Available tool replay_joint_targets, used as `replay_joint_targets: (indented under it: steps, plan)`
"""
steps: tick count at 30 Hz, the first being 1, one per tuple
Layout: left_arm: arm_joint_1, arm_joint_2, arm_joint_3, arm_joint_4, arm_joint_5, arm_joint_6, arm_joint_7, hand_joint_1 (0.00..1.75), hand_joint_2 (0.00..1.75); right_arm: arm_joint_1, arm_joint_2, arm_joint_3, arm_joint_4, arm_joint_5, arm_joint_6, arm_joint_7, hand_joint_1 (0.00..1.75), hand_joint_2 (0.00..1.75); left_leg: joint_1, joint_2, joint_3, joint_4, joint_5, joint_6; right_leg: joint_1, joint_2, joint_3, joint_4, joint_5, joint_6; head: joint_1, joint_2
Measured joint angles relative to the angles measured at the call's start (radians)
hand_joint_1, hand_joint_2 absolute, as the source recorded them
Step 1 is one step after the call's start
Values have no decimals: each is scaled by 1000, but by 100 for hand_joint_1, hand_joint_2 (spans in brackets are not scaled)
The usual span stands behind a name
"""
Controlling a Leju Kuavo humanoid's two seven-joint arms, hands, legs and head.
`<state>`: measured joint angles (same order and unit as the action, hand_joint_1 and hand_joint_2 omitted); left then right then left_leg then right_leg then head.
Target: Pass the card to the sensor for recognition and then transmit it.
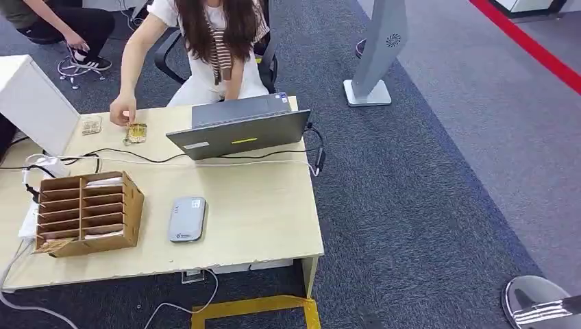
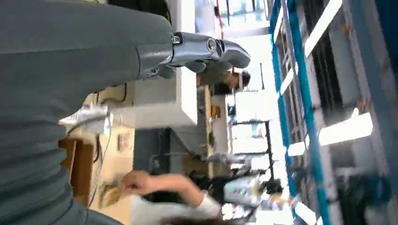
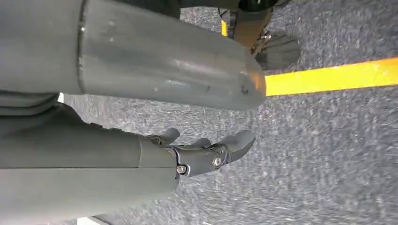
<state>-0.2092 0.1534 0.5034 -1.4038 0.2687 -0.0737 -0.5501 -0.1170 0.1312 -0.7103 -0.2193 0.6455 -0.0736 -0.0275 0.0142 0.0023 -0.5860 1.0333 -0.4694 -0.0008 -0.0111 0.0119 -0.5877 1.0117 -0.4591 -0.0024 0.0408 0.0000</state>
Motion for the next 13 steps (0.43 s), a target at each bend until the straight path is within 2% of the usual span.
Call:
replay_joint_targets:
  steps: [3, 6, 8, 9, 11, 13]
  plan:
    - [9, 17, 211, 88, 141, -47, 26, 0, 175, 7, -3, -6, 0, 12, -1, 0, 0, 0, 0, 0, 0, 0, 0, 0, 0, 0, 1, 0, 0, -1, 0, 0]
    - [26, 51, 355, 218, 246, -109, 41, 0, 175, 11, -7, -9, 0, 22, 1, 10, 0, 0, 1, -1, 0, 0, -1, -1, 1, -2, 2, 0, -1, -1, -1, 0]
    - [44, 88, 447, 368, 304, -175, 62, 0, 175, 11, -12, -9, 0, 40, 6, 26, 0, 0, 0, 0, 1, -1, -1, -2, 1, -1, 1, 0, -1, -2, 3, 0]
    - [55, 100, 491, 431, 326, -187, 63, 0, 175, 11, -14, -9, 0, 48, 5, 31, 0, 0, 0, 0, 2, -1, -2, -4, 1, 0, 1, 0, -1, -2, -2, 0]
    - [81, 111, 561, 556, 350, -172, 82, 0, 175, 18, -21, -9, 0, 67, 2, 48, 0, 0, 0, 0, 2, -1, -3, -3, 1, 1, 1, 0, -2, -1, -2, 0]
    - [101, 110, 615, 685, 353, -125, 97, 0, 175, 18, -26, -9, 0, 79, 1, 58, 0, 0, -1, -2, 2, -1, -3, -3, -1, -1, 2, 0, -3, 1, -2, 0]
